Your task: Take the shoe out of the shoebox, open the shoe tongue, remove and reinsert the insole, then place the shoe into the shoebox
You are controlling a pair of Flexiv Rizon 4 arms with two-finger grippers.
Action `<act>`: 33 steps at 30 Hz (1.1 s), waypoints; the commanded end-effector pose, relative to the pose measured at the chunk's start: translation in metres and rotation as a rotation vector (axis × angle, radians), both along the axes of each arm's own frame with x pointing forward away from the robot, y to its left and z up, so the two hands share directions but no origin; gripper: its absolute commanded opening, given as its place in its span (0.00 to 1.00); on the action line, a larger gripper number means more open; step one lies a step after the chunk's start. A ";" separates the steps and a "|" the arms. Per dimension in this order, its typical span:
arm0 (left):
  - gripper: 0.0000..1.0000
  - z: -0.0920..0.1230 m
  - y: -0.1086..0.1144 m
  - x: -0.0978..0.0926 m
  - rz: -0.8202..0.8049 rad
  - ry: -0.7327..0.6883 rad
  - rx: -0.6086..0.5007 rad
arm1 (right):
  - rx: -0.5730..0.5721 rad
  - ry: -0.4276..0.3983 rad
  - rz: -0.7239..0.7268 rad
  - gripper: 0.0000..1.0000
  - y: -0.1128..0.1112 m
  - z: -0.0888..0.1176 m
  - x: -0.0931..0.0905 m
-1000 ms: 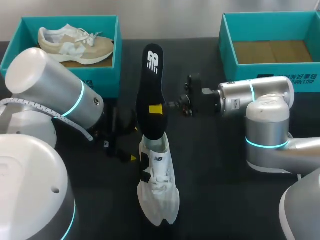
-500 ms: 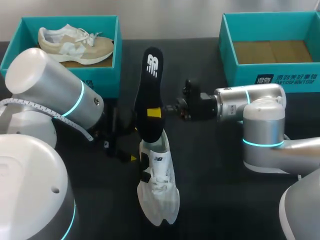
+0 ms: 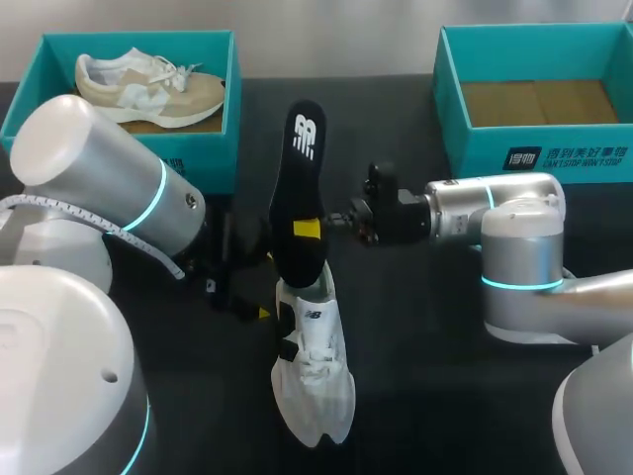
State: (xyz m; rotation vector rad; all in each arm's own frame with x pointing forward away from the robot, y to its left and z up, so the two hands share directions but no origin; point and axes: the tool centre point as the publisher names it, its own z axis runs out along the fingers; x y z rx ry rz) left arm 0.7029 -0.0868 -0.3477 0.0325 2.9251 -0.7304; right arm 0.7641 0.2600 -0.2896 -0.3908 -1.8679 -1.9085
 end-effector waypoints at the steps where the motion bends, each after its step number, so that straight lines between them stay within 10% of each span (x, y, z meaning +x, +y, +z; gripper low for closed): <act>1: 1.00 0.001 0.001 0.000 -0.001 0.000 0.001 | 0.000 -0.005 0.000 0.00 -0.002 0.000 -0.002; 33: 1.00 0.001 0.001 0.000 -0.001 0.000 0.001 | -0.036 0.080 0.073 0.00 -0.002 -0.032 -0.028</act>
